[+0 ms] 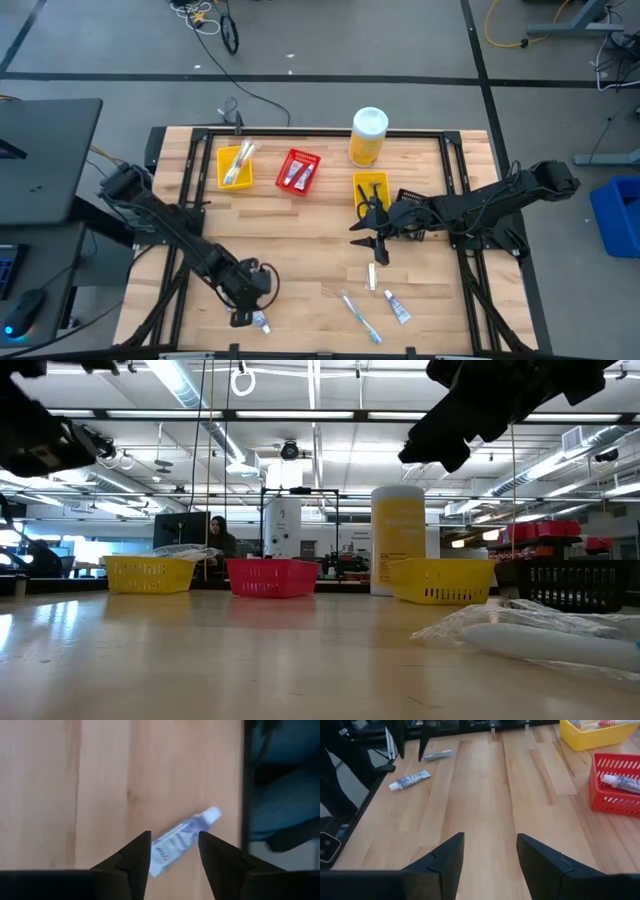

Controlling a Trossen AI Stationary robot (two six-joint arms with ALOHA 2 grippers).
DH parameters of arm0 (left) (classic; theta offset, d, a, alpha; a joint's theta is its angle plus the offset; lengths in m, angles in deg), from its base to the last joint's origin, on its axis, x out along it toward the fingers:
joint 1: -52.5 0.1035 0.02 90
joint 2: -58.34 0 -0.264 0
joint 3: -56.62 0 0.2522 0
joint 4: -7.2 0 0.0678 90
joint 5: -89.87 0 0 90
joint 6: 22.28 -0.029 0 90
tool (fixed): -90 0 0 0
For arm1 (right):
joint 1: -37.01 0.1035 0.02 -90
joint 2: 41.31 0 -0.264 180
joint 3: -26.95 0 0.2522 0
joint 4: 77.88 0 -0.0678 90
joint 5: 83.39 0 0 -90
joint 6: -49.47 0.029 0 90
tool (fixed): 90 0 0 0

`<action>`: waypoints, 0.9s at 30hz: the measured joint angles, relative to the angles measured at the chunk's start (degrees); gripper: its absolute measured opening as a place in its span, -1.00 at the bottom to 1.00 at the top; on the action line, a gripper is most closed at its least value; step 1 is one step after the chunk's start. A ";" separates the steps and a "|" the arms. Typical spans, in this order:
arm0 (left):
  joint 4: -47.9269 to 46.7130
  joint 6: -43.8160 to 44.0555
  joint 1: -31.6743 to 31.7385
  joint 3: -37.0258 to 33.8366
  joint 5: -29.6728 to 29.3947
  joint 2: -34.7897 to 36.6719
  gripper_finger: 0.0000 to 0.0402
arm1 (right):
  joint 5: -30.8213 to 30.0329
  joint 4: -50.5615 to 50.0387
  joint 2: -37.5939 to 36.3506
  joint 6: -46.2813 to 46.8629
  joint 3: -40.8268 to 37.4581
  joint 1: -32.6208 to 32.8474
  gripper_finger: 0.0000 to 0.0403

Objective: Pick & Place Travel size toiletries
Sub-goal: Put the white toothpaste into the red basket

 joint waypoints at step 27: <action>-2.47 -29.24 -3.95 10.40 4.54 -16.58 0.16 | -0.02 -0.07 0.00 -0.04 0.00 -0.02 -0.10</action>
